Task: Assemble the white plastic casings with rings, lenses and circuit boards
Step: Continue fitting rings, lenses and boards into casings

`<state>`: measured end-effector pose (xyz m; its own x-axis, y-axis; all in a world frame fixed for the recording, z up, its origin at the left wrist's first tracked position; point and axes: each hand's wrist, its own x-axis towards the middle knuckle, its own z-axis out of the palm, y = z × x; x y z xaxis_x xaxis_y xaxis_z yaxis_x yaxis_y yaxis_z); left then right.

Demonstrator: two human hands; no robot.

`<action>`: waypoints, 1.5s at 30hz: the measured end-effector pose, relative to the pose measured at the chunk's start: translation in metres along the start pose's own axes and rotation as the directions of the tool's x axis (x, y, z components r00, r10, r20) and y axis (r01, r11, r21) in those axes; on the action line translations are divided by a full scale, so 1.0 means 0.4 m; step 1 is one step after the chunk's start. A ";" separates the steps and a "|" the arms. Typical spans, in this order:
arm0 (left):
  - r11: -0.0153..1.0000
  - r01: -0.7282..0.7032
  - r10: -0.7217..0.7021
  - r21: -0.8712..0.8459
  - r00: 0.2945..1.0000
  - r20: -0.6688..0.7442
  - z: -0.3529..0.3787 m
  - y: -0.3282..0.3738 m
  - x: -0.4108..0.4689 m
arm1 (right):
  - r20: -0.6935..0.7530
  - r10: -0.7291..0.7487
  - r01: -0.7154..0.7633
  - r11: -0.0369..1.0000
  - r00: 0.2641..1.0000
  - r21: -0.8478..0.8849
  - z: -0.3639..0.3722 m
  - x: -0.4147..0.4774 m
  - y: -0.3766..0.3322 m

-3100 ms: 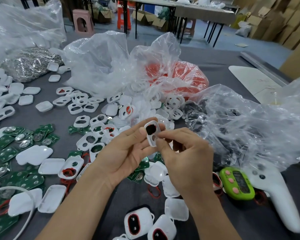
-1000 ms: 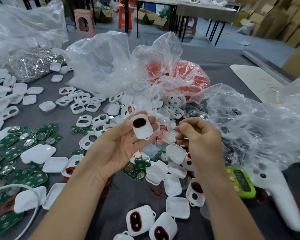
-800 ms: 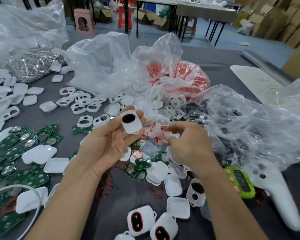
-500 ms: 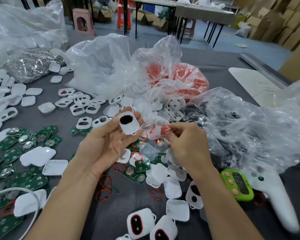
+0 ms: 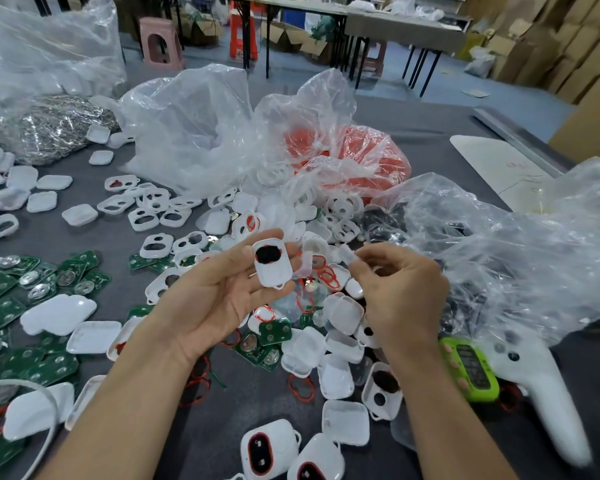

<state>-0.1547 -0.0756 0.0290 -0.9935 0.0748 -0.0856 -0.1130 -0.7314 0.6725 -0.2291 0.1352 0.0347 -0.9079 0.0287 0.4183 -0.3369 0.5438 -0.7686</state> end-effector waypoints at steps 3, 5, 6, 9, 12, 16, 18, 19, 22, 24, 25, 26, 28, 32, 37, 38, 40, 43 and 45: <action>0.999 0.036 -0.036 0.014 0.999 -0.034 0.001 -0.009 0.006 | 0.079 -0.011 -0.008 0.970 0.997 0.244 0.005 -0.005 -0.003; 0.998 0.052 -0.050 0.043 0.998 -0.047 0.006 -0.015 0.009 | 0.153 -0.039 -0.023 0.923 0.987 0.383 0.015 -0.010 -0.005; 0.997 0.060 -0.057 0.057 0.997 -0.047 0.009 -0.017 0.009 | 0.186 -0.054 -0.032 0.902 0.981 0.430 0.021 -0.014 -0.007; 0.995 0.085 -0.083 0.058 0.996 -0.039 0.017 -0.024 0.009 | 0.255 -0.066 -0.065 0.879 0.965 0.473 0.034 -0.025 -0.011; 0.995 0.092 -0.090 0.048 0.995 -0.035 0.020 -0.027 0.008 | 0.295 -0.028 -0.129 0.857 0.955 0.499 0.035 -0.029 -0.017; 0.995 0.095 -0.095 0.030 0.995 -0.008 0.016 -0.024 0.005 | 0.351 0.065 -0.249 0.824 0.934 0.508 0.028 -0.027 -0.022; 0.995 0.096 -0.096 0.022 0.995 0.016 0.014 -0.024 0.004 | 0.425 0.116 -0.329 0.817 0.898 0.474 0.028 -0.025 -0.024; 0.995 0.093 -0.093 0.021 0.995 0.018 0.014 -0.023 0.005 | 0.458 0.136 -0.364 0.810 0.878 0.459 0.030 -0.023 -0.025; 0.996 0.083 -0.084 0.024 0.996 0.020 0.014 -0.021 0.006 | 0.502 0.193 -0.458 0.747 0.843 0.482 0.029 -0.016 -0.027; 0.997 0.078 -0.079 0.017 0.997 0.014 0.013 -0.020 0.006 | 0.514 0.212 -0.496 0.700 0.831 0.513 0.024 -0.010 -0.027; 0.997 0.077 -0.077 0.015 0.997 0.010 0.012 -0.020 0.007 | 0.525 0.212 -0.509 0.682 0.824 0.525 0.021 -0.009 -0.028; 0.997 0.076 -0.076 0.016 0.997 0.005 0.011 -0.021 0.007 | 0.534 0.210 -0.518 0.671 0.819 0.531 0.019 -0.008 -0.028; 0.997 0.072 -0.072 0.027 0.997 -0.003 0.010 -0.022 0.008 | 0.548 0.209 -0.527 0.669 0.810 0.524 0.016 -0.006 -0.029; 0.998 0.066 -0.066 0.017 0.998 -0.009 0.012 -0.022 0.007 | 0.581 0.197 -0.554 0.634 0.790 0.540 0.016 -0.010 -0.035; 0.999 0.036 -0.036 -0.022 0.999 -0.013 0.015 -0.022 0.008 | 0.617 0.274 -0.653 0.524 0.737 0.547 0.021 -0.013 -0.049; 0.999 0.027 -0.028 -0.023 1.000 -0.013 0.016 -0.023 0.010 | 0.627 0.296 -0.675 0.507 0.721 0.537 0.024 -0.015 -0.052; 1.000 0.007 -0.008 -0.026 1.000 -0.023 0.017 -0.027 0.013 | 0.634 0.332 -0.703 0.485 0.698 0.520 0.031 -0.024 -0.059; 0.999 -0.018 0.017 -0.036 1.000 -0.024 0.020 -0.033 0.014 | 0.609 0.357 -0.690 0.536 0.708 0.487 0.044 -0.044 -0.071; 0.999 -0.027 0.026 -0.029 0.999 -0.038 0.024 -0.036 0.014 | 0.582 0.359 -0.664 0.573 0.730 0.480 0.051 -0.053 -0.075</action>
<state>-0.1588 -0.0584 0.0259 -0.9949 0.0301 -0.0962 -0.0859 -0.7529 0.6526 -0.2047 0.1012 0.0387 -0.9287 -0.2718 -0.2522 0.2904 -0.1107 -0.9505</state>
